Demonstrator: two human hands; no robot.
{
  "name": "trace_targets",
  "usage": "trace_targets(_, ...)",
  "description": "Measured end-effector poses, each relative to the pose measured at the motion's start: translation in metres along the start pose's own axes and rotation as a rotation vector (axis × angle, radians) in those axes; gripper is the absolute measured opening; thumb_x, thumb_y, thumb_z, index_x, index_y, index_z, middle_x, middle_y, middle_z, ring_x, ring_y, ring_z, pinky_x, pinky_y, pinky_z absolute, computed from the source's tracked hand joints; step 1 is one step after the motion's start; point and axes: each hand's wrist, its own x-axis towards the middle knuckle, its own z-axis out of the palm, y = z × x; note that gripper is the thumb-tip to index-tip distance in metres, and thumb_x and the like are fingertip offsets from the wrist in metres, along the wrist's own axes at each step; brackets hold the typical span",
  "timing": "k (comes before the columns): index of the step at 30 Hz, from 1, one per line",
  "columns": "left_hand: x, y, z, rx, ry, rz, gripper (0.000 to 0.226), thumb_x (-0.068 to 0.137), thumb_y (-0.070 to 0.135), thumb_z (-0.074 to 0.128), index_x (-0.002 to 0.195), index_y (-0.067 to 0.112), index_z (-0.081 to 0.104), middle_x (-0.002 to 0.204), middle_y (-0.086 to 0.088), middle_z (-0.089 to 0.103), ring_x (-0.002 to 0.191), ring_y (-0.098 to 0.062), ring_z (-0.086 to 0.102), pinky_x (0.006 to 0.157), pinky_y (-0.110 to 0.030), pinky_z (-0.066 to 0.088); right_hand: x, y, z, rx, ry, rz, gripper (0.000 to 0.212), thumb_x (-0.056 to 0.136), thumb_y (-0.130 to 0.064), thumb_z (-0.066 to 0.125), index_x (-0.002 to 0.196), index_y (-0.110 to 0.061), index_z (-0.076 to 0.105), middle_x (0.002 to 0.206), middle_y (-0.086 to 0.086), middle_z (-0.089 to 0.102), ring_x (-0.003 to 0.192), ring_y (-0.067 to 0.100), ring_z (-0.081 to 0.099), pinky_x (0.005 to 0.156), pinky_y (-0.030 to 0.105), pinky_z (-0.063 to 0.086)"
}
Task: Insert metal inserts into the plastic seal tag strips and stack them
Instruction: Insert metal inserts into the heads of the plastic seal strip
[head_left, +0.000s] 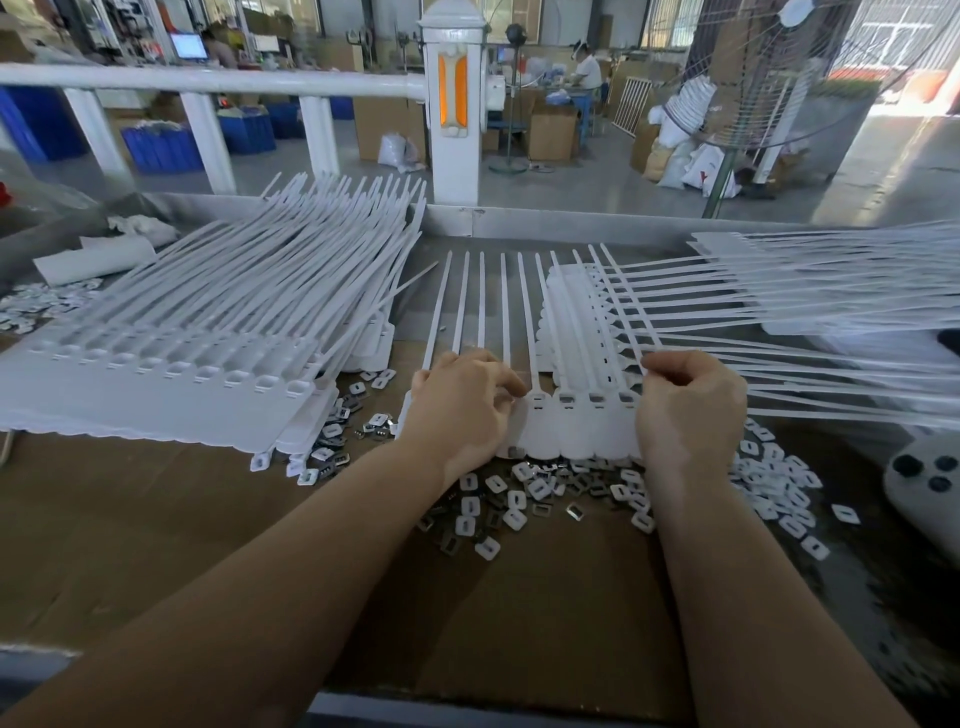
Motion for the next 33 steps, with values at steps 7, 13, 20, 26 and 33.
trace_targets(7, -0.003, 0.001, -0.008, 0.121, -0.007, 0.024, 0.02, 0.092, 0.028, 0.052, 0.104, 0.034, 0.066, 0.114, 0.015, 0.059, 0.111, -0.013, 0.044, 0.094, -0.035, 0.026, 0.0, 0.0, -0.005, -0.132, 0.001, 0.082, 0.036, 0.082, 0.0, 0.045, 0.103, -0.024, 0.064, 0.111, -0.001, 0.06, 0.093, 0.016, 0.053, 0.102, 0.051, 0.036)
trace_targets(13, -0.014, 0.03, -0.01, -0.129, -0.125, 0.135, 0.011, 0.085, 0.027, 0.065, 0.094, 0.032, 0.07, 0.081, 0.026, 0.05, 0.089, 0.0, 0.048, 0.101, -0.037, 0.031, -0.001, -0.001, -0.006, -0.09, -0.017, 0.1, 0.036, 0.08, 0.001, 0.043, 0.094, -0.025, 0.062, 0.101, -0.005, 0.057, 0.085, 0.013, 0.051, 0.102, 0.051, 0.037)
trace_targets(20, -0.023, 0.059, 0.003, -0.094, -0.293, 0.293, 0.02, 0.079, 0.045, 0.067, 0.093, 0.032, 0.072, 0.076, 0.02, 0.051, 0.089, -0.006, 0.046, 0.099, -0.038, 0.029, -0.003, -0.005, -0.005, -0.069, -0.021, 0.13, 0.033, 0.078, 0.001, 0.044, 0.088, -0.027, 0.059, 0.087, -0.011, 0.046, 0.085, 0.012, 0.047, 0.101, 0.05, 0.037)
trace_targets(26, -0.023, 0.056, 0.008, 0.014, -0.283, 0.351, 0.019, 0.087, 0.04, 0.058, 0.101, 0.033, 0.07, 0.092, 0.012, 0.056, 0.095, -0.011, 0.044, 0.082, -0.031, 0.018, -0.004, -0.005, -0.005, -0.061, -0.03, 0.137, 0.032, 0.078, -0.001, 0.045, 0.086, -0.029, 0.059, 0.078, -0.015, 0.044, 0.084, 0.012, 0.048, 0.099, 0.051, 0.039)
trace_targets(33, -0.022, 0.04, 0.0, -0.474, -0.238, 0.075, 0.009, 0.088, 0.021, 0.061, 0.091, 0.019, 0.07, 0.081, 0.013, 0.064, 0.079, 0.001, 0.058, 0.07, -0.005, 0.041, -0.003, -0.004, -0.006, -0.071, -0.04, 0.115, 0.029, 0.08, -0.002, 0.047, 0.087, -0.028, 0.059, 0.08, -0.012, 0.05, 0.085, 0.016, 0.054, 0.099, 0.051, 0.039)
